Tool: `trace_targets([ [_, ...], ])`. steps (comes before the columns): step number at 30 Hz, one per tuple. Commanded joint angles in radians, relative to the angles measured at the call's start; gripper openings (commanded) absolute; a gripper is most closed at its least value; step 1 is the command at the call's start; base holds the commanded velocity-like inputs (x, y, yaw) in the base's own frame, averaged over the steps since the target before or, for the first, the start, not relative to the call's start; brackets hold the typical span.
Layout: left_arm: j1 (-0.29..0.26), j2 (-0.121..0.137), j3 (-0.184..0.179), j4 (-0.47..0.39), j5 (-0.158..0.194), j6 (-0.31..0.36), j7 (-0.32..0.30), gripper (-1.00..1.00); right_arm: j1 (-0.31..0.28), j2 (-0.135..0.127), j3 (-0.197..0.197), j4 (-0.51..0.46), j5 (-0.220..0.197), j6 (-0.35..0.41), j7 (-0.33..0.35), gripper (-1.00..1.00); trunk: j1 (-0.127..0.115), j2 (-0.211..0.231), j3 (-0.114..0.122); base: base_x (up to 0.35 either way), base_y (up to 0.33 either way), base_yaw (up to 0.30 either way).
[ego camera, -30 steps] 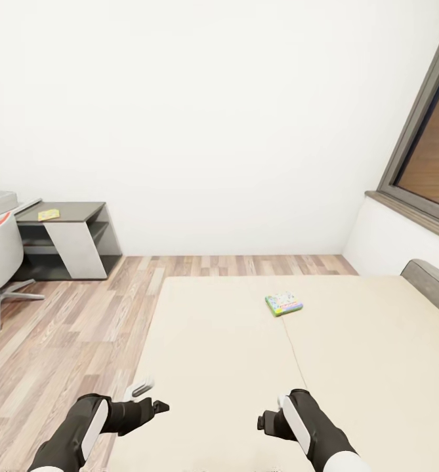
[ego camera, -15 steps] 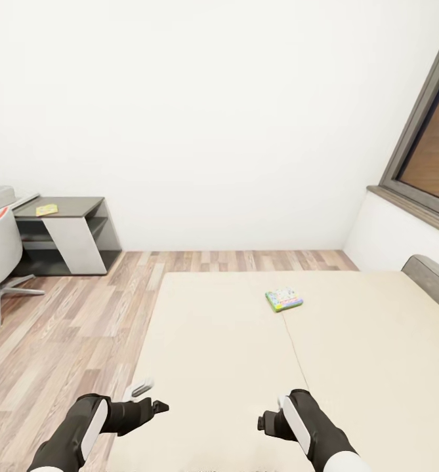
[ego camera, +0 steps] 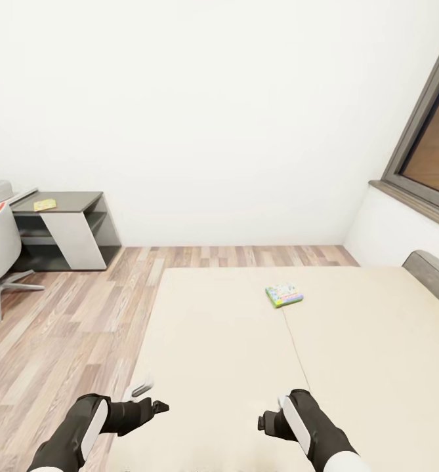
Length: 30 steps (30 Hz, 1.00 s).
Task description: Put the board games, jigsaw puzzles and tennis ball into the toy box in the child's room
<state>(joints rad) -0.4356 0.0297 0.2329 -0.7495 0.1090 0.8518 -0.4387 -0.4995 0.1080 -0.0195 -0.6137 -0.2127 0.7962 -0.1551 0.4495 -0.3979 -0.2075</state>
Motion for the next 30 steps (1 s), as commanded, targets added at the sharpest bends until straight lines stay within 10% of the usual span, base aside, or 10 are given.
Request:
trace_targets([
  [1,-0.001,0.0,0.002,-0.001,0.01,0.009,0.003,1.0,-0.001,0.0,-0.002,-0.001,-0.011,0.003,-0.009,1.0,0.001,-0.002,-0.004,0.0,0.0,0.0],
  [8,-0.001,0.003,0.002,-0.001,0.011,0.009,-0.016,1.0,-0.001,-0.001,-0.002,-0.002,-0.011,0.003,-0.006,1.0,0.001,-0.002,-0.015,0.0,0.0,0.0],
  [22,0.0,0.103,0.008,-0.005,0.011,0.019,-0.512,1.0,-0.001,-0.024,-0.003,-0.003,-0.014,0.003,0.001,1.0,0.001,-0.002,-0.038,0.0,0.0,0.0],
  [30,0.0,0.123,0.009,-0.005,0.01,0.019,-0.632,1.0,-0.001,-0.03,-0.004,-0.003,-0.015,0.003,0.002,1.0,0.001,-0.002,-0.052,0.0,0.0,0.0],
])
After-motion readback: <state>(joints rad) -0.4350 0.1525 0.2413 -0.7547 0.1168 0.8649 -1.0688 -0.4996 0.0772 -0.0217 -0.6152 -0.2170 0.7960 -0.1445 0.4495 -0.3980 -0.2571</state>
